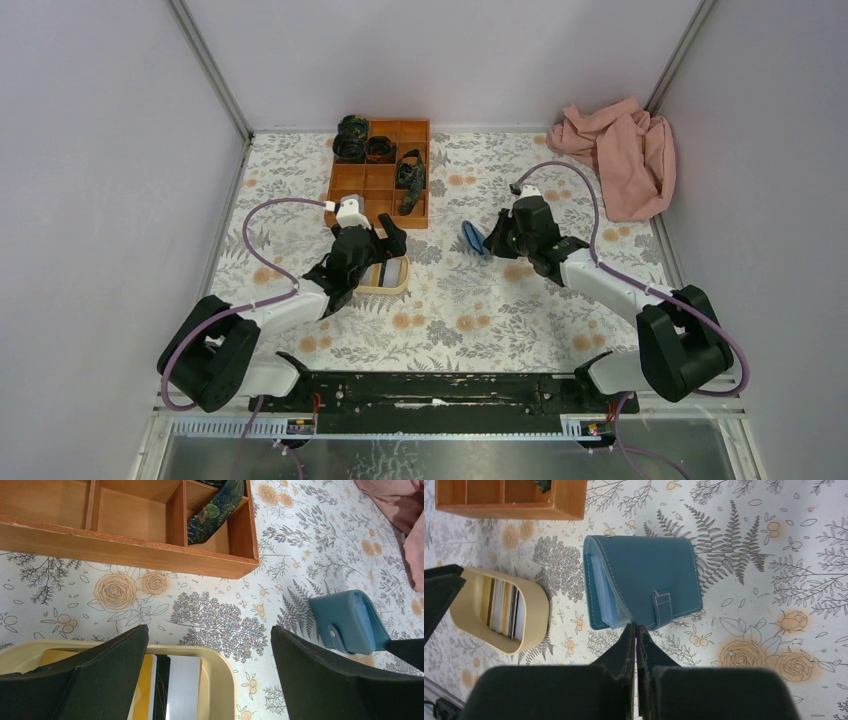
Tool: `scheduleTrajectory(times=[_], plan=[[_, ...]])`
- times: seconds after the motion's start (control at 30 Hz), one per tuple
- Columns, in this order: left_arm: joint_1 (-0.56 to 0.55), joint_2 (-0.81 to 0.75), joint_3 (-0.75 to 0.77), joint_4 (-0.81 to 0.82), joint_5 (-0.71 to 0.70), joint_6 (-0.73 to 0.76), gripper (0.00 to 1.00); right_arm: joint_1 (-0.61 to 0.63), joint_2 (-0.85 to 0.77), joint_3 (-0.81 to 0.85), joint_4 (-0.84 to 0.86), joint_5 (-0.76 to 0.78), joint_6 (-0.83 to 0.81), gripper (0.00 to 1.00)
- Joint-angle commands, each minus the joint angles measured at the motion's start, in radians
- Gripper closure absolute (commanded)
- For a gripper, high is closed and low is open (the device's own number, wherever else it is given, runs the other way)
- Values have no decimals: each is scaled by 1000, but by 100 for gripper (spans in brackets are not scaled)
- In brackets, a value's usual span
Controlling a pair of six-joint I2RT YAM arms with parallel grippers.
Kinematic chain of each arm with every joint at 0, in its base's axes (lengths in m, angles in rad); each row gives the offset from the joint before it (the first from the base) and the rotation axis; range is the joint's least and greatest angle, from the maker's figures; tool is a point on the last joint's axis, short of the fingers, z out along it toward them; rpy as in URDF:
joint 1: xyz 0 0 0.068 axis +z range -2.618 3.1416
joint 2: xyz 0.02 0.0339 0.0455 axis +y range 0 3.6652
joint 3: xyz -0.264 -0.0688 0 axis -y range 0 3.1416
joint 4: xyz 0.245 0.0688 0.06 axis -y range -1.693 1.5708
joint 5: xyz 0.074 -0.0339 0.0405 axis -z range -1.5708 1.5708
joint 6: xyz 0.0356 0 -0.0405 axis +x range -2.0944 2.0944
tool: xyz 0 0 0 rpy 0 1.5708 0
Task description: Take the credit cards out of the card holder
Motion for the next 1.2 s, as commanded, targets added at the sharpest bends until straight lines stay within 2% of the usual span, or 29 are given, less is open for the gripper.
scheduleTrajectory(times=[0.0,0.3,0.47,0.57,0.67,0.9,0.97,1.0,1.1,1.17], plan=[[-3,-13,23,30,1,12,0,-41,22,1,-11,34,40,100],[-5,-14,26,24,2,12,0,-60,-33,-19,8,9,44,100],[-5,-13,29,18,3,11,0,-73,-65,-16,-20,80,37,100],[-5,-12,29,17,4,11,0,-102,-79,-26,-21,57,46,100],[-5,-12,30,16,7,11,0,-128,-58,-36,-12,22,58,100],[-6,-11,31,14,8,11,0,-151,4,-65,-8,119,68,100],[-6,-11,31,14,9,11,0,-150,-4,-82,-9,172,77,73],[-7,-10,33,13,9,11,0,-151,-14,-92,-5,193,76,67],[-8,-7,33,13,10,12,0,-151,-62,-109,-11,247,75,59],[-8,-4,33,13,11,12,0,-151,-107,-114,-23,262,69,57]])
